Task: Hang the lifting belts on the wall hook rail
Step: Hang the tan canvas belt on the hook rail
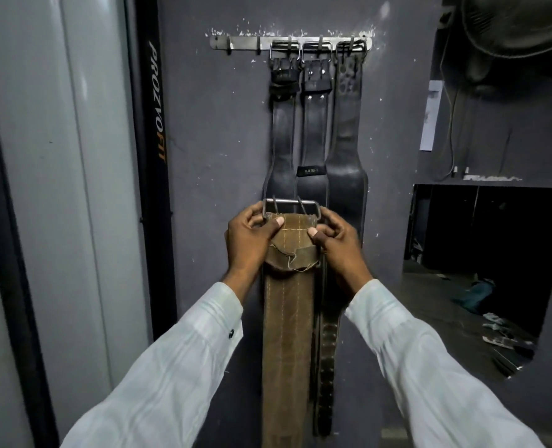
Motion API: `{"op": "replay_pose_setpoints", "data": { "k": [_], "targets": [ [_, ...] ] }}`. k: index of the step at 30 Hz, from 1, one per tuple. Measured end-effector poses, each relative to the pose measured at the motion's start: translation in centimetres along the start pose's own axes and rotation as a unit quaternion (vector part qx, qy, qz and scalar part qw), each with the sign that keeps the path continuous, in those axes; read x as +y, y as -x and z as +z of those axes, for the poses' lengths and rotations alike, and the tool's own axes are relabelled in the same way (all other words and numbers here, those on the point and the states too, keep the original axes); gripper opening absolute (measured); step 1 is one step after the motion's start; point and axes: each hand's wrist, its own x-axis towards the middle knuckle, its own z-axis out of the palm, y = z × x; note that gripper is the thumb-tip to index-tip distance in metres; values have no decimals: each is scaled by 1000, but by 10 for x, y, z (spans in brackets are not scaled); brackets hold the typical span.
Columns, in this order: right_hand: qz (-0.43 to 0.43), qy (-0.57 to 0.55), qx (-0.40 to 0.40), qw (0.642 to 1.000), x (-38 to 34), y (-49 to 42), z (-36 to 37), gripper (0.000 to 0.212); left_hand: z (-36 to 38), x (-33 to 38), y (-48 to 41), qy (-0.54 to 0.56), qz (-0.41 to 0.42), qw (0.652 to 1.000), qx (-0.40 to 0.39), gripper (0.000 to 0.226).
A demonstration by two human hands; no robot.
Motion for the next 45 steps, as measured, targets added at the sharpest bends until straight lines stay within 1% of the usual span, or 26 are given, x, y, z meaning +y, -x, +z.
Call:
{"op": "replay_pose_setpoints", "data": {
  "k": [5,8,15,18,20,22,24,28,29,32,33,36,38,40,41,43,45],
  "targets": [
    [-46,-2,12,999,-7,-47,16,58,1,7,-50,18,25,999,14,55],
    [-80,7,-8,997,-16,-105,34,60,2,12,-110,43,49,998,21,52],
    [-144,-55,-25,988,-38,-241,70,60,20,35,-243,51,129,989,44,46],
    [-161,-59,-28,985,-51,-302,82,61,30,50,-294,47,155,985,63,44],
    [-172,-61,-19,983,-60,-336,90,63,35,61,-325,47,173,981,71,46],
    [-192,-64,-17,979,-68,-362,96,56,39,69,-355,44,181,980,74,48],
    [-210,-54,2,976,-75,-385,103,52,44,75,-377,43,193,977,75,49],
    [-260,32,76,962,-90,-432,108,53,56,87,-409,68,232,967,77,44],
    [-265,56,90,958,-95,-441,108,48,58,92,-415,77,241,964,77,41],
    [-267,151,122,944,-118,-426,112,21,63,104,-430,89,258,960,70,39],
    [-267,173,128,939,-123,-427,112,15,64,107,-436,86,257,960,67,38],
    [-264,207,143,931,-134,-431,115,9,63,110,-455,88,247,963,64,40],
    [-260,217,160,927,-137,-433,118,3,64,113,-466,63,243,966,66,33],
    [-244,223,181,926,-136,-437,120,16,65,111,-469,11,237,970,61,24],
    [-236,223,192,926,-135,-438,121,22,65,110,-469,-13,232,971,57,24],
    [-234,244,207,918,-129,-434,128,27,58,102,-472,-45,217,973,58,34],
    [-239,259,218,910,-118,-428,129,28,55,93,-474,-52,214,974,50,47]
  ]
}}
